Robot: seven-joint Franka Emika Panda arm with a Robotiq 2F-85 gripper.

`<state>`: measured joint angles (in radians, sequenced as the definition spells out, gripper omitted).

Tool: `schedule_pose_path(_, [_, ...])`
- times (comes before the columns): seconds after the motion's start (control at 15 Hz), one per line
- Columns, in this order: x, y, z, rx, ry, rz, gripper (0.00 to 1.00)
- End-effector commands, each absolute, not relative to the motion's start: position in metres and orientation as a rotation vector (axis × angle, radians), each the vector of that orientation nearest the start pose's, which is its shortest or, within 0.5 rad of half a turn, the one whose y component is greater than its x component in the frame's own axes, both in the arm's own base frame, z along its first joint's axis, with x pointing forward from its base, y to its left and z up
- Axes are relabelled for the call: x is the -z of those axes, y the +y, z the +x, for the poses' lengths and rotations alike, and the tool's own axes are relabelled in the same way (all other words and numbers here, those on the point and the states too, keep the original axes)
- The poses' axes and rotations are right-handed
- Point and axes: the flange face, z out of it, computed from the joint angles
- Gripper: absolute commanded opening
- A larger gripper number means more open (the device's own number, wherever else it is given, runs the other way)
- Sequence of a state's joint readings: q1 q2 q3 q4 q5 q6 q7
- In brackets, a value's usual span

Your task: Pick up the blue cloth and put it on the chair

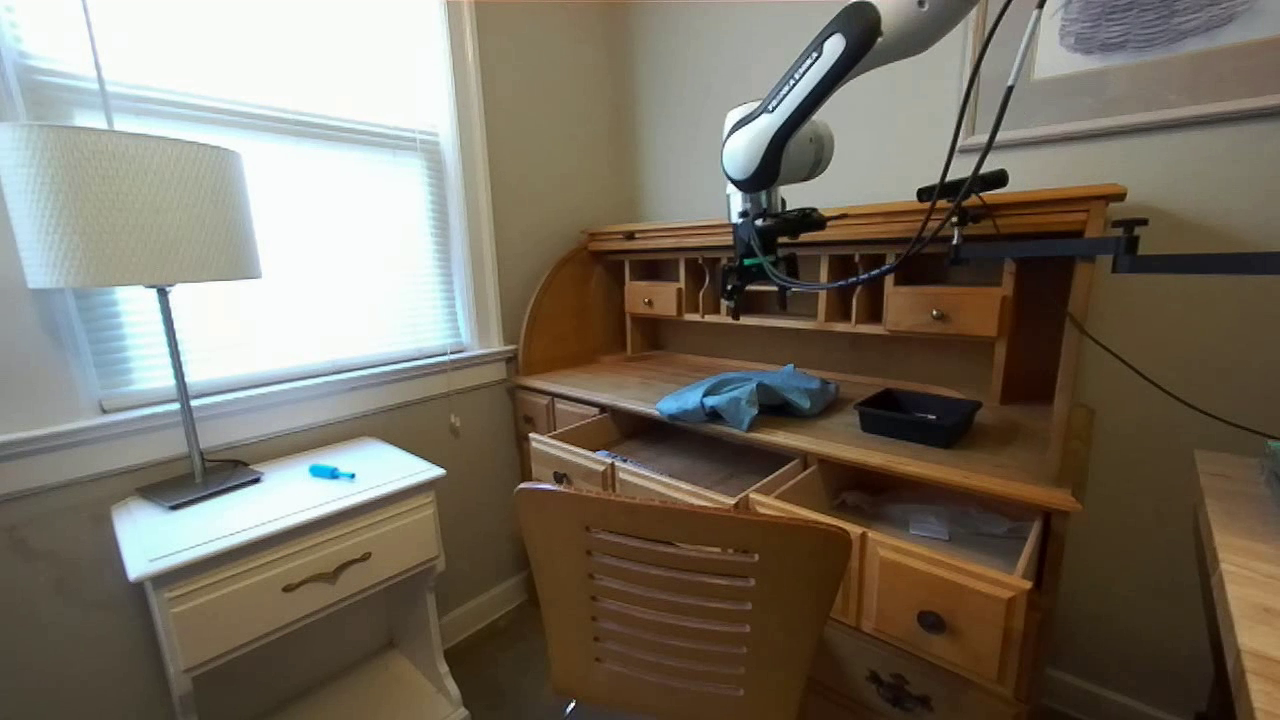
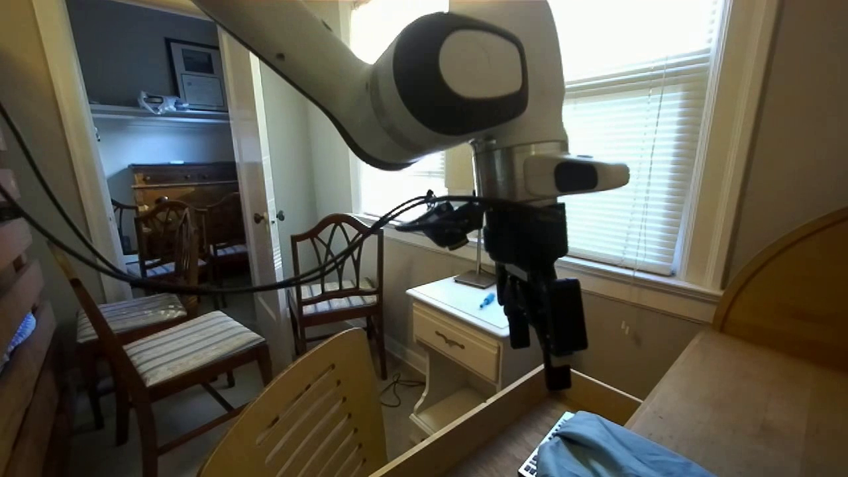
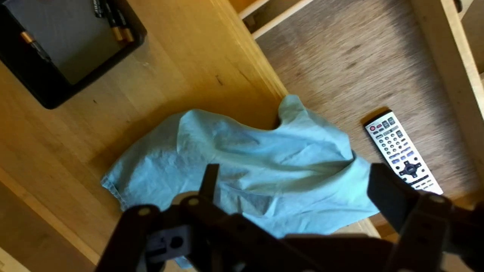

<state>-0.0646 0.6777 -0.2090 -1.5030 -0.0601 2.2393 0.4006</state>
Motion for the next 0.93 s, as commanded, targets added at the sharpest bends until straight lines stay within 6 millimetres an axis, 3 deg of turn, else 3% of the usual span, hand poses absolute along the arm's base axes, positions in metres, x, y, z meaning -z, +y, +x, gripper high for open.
schedule_pose_path(0.0, [-0.261, -0.135, 0.741, 0.073, 0.919, -3.314, 1.0])
schedule_pose_path(0.2, [-0.249, -0.121, 0.755, -0.04, 0.817, -3.432, 1.0])
schedule_pose_path(0.47, [-0.231, -0.14, 0.76, -0.264, 0.528, -3.468, 1.0])
schedule_pose_path(0.6, [-0.229, -0.152, 0.757, -0.361, 0.617, -3.42, 1.0])
schedule_pose_path(0.67, [-0.23, -0.141, 0.752, -0.302, 0.607, -3.449, 1.0])
schedule_pose_path(0.87, [-0.227, -0.157, 0.752, -0.35, 0.638, -3.438, 1.0])
